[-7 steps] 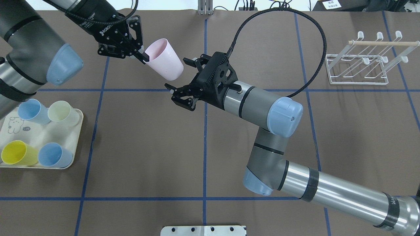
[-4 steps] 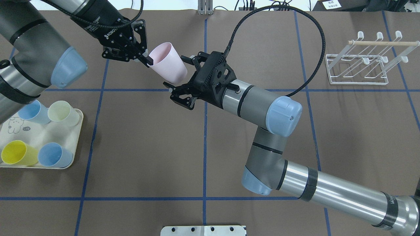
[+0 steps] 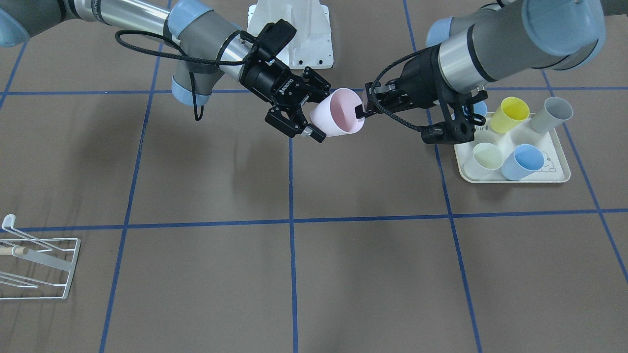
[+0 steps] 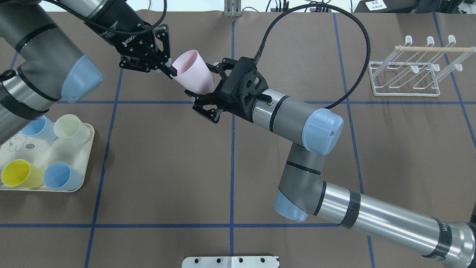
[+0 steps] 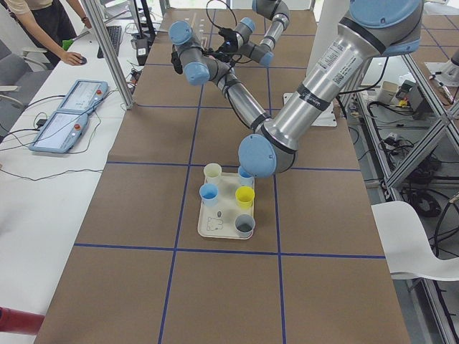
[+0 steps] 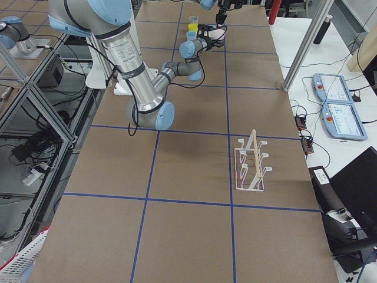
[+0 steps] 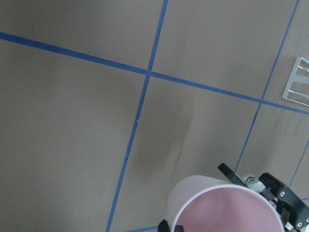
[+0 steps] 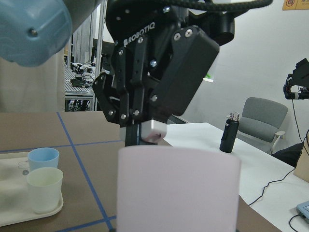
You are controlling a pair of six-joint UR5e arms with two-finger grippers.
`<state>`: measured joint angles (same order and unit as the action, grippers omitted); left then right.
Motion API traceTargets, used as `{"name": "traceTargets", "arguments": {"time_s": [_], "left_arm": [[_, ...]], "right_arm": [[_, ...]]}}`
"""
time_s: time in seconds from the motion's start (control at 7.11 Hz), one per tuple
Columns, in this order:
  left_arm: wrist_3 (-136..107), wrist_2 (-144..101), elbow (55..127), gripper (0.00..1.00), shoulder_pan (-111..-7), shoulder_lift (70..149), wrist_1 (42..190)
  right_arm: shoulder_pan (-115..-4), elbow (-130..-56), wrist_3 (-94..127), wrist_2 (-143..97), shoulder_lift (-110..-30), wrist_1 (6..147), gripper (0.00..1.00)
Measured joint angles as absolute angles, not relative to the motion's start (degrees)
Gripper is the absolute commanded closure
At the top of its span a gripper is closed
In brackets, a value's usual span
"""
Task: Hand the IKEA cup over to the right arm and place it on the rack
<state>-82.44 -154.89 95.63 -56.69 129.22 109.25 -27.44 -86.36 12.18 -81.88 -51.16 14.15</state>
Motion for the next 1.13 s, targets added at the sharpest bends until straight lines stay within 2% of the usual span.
{"name": "traceTargets", "arguments": {"time_s": [0.14,0.28,0.42,0.56,0.7,1.13], "left_arm": [[-82.44,-154.85,95.62,1.00,-56.65,129.30,109.24],[-82.44,-154.86,95.62,0.92,-56.59,129.41,109.25],[-82.42,-154.87,95.62,0.45,-56.57,129.52,109.25],[-82.34,-154.87,95.62,0.18,-56.57,129.66,109.25],[-82.25,-154.88,95.63,0.00,-56.57,129.89,109.26],[-82.02,-154.19,95.75,0.00,-57.26,130.29,109.58]], "right_arm": [[-27.46,-86.39,12.08,-81.75,-51.23,14.16,0.51],[-27.50,-86.39,12.01,-81.54,-51.31,14.25,0.55],[-27.60,-86.40,11.98,-81.44,-51.38,14.36,0.56],[-27.70,-86.41,11.96,-81.40,-51.48,14.46,0.58],[-27.83,-86.40,11.96,-81.38,-51.66,14.60,0.58],[-28.11,-86.40,11.88,-81.51,-52.20,14.85,0.60]]}}
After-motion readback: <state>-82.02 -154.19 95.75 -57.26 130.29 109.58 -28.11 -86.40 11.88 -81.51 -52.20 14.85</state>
